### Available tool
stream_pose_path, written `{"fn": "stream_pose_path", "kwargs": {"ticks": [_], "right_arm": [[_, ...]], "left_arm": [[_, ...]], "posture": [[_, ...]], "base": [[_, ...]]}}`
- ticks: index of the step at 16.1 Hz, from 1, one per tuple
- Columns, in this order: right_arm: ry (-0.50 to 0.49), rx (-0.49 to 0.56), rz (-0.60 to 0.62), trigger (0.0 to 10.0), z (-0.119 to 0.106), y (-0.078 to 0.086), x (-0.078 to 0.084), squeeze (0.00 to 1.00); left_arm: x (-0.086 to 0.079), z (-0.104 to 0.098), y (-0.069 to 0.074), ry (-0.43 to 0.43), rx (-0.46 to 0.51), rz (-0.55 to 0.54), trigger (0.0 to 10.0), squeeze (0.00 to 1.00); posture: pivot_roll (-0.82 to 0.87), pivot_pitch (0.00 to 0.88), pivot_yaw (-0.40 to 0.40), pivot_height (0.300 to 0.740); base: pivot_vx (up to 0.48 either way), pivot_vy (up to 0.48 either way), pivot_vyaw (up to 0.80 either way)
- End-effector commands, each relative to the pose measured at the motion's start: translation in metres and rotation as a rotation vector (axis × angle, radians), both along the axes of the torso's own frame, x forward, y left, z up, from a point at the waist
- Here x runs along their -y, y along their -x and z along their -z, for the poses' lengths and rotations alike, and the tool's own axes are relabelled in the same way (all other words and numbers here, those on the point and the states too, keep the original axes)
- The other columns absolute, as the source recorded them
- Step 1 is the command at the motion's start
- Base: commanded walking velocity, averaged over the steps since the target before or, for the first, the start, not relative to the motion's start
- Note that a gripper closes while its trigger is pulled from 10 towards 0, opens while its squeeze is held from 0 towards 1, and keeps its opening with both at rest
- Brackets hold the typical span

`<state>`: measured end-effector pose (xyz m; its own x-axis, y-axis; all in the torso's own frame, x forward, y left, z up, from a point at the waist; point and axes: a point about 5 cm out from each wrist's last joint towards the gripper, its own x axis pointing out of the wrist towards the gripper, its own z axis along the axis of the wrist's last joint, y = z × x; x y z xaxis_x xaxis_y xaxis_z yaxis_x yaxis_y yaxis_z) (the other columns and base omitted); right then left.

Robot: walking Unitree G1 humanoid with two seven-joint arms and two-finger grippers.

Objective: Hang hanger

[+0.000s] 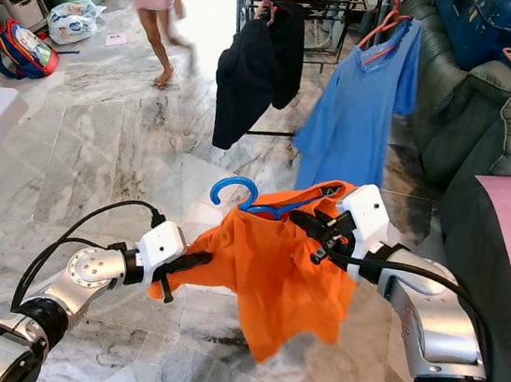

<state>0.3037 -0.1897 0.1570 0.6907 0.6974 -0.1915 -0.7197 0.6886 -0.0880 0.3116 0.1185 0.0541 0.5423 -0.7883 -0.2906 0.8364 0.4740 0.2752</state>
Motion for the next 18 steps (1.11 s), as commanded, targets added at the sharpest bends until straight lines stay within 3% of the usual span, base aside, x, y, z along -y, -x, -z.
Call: {"fn": "stream_pose_path", "kwargs": {"ticks": [1, 3, 4, 5, 7, 10, 13, 17, 18], "right_arm": [[-0.019, 0.017, -0.069, 0.0, -0.005, 0.002, -0.014, 0.0], [-0.024, 0.009, -0.077, 0.0, -0.004, 0.005, -0.018, 0.0], [0.013, -0.01, 0.02, 10.0, 0.026, 0.007, -0.027, 0.0], [0.023, 0.011, 0.102, 10.0, 0.037, 0.003, -0.029, 0.0], [-0.003, 0.048, 0.159, 10.0, 0.032, -0.005, -0.027, 0.0], [0.004, 0.099, 0.189, 10.0, 0.03, -0.013, -0.028, 0.0], [-0.031, 0.158, 0.191, 10.0, 0.018, -0.02, -0.033, 0.0], [-0.058, 0.151, 0.076, 10.0, 0.02, -0.018, -0.062, 0.0], [-0.039, 0.142, 0.061, 10.0, 0.031, -0.016, -0.074, 0.0]], "left_arm": [[0.007, -0.004, 0.0, -0.003, 0.03, 0.048, 0.0, 0.0], [0.008, -0.004, 0.001, -0.004, 0.033, 0.052, 0.0, 0.0], [0.011, -0.006, -0.013, 0.089, -0.025, -0.159, 10.0, 0.0], [0.01, -0.007, -0.019, 0.148, -0.066, -0.279, 10.0, 0.0], [0.008, -0.008, -0.023, 0.179, -0.084, -0.343, 10.0, 0.0], [0.004, -0.01, -0.027, 0.186, -0.087, -0.399, 10.0, 0.0], [0.002, -0.006, -0.024, 0.138, -0.079, -0.381, 10.0, 0.0], [0.006, 0.004, -0.018, 0.095, -0.092, -0.38, 10.0, 0.0], [0.008, 0.01, -0.013, 0.083, -0.106, -0.397, 10.0, 0.0]], "posture": [[-0.13, 0.144, 0.058, 0.74], [-0.13, 0.144, 0.058, 0.74], [-0.14, 0.115, 0.067, 0.74], [-0.14, 0.112, 0.065, 0.74], [-0.13, 0.104, 0.057, 0.74], [-0.12, 0.094, 0.047, 0.74], [-0.11, 0.085, 0.04, 0.74], [-0.11, 0.067, 0.025, 0.74], [-0.1, 0.062, 0.024, 0.74]], "base": [[0.0, 0.0, 0.0], [0.0, 0.0, 0.0], [0.0, 0.0, 0.0], [0.0, 0.0, 0.0], [0.0, 0.0, 0.0], [0.0, 0.0, 0.0], [0.0, 0.0, 0.0], [0.0, 0.0, 0.0], [0.0, 0.0, 0.0]]}}
